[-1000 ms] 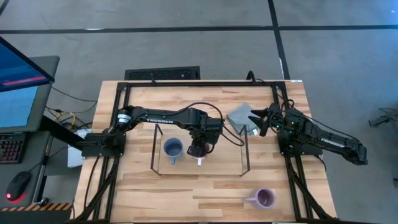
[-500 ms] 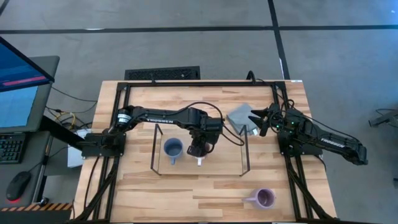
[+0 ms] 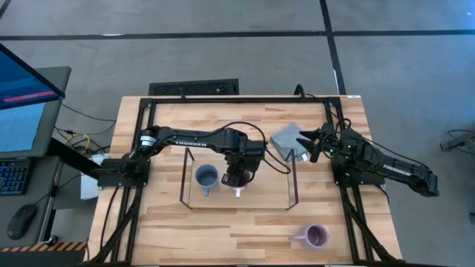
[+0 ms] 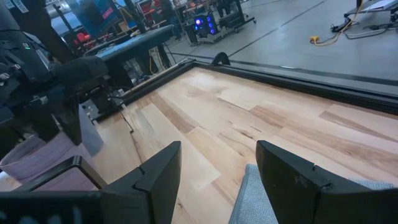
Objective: Stack small to large cups/mugs on shelf
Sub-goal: Put the purple mug on the shelf
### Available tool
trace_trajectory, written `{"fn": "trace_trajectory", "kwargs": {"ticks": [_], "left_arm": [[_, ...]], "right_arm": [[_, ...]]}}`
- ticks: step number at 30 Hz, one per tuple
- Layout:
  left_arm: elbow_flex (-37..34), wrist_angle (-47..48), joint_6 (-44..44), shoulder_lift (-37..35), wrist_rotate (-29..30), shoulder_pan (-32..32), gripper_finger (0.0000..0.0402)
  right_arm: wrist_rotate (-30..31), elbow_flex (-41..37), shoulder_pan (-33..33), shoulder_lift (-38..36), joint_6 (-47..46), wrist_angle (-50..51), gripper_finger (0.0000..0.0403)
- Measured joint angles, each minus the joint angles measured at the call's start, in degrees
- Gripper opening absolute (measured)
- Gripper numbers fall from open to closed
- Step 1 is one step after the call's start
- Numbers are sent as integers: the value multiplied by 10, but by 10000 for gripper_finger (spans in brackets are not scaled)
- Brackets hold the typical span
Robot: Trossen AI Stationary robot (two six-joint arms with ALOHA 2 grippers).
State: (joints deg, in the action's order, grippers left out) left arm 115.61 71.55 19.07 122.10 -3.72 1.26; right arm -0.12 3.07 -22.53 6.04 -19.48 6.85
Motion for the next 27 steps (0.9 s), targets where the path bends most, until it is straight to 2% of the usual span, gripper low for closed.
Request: {"fn": "trace_trajectory", "kwargs": {"ticks": [5, 12, 19, 22, 27], "left_arm": [[6, 10, 0, 0, -4, 0, 98], [59, 30, 14, -2, -3, 0, 98], [144, 89, 34, -3, 65, -7, 98], [195, 125, 41, -4, 75, -16, 98], [176, 62, 43, -77, 64, -45, 98]], "right_arm": [[0, 0, 0, 0, 4, 0, 230], [0, 0, 0, 0, 4, 0, 230], [0, 0, 0, 0, 5, 0, 230], [0, 0, 0, 0, 5, 0, 230], [0, 0, 0, 0, 6, 0, 230]]}}
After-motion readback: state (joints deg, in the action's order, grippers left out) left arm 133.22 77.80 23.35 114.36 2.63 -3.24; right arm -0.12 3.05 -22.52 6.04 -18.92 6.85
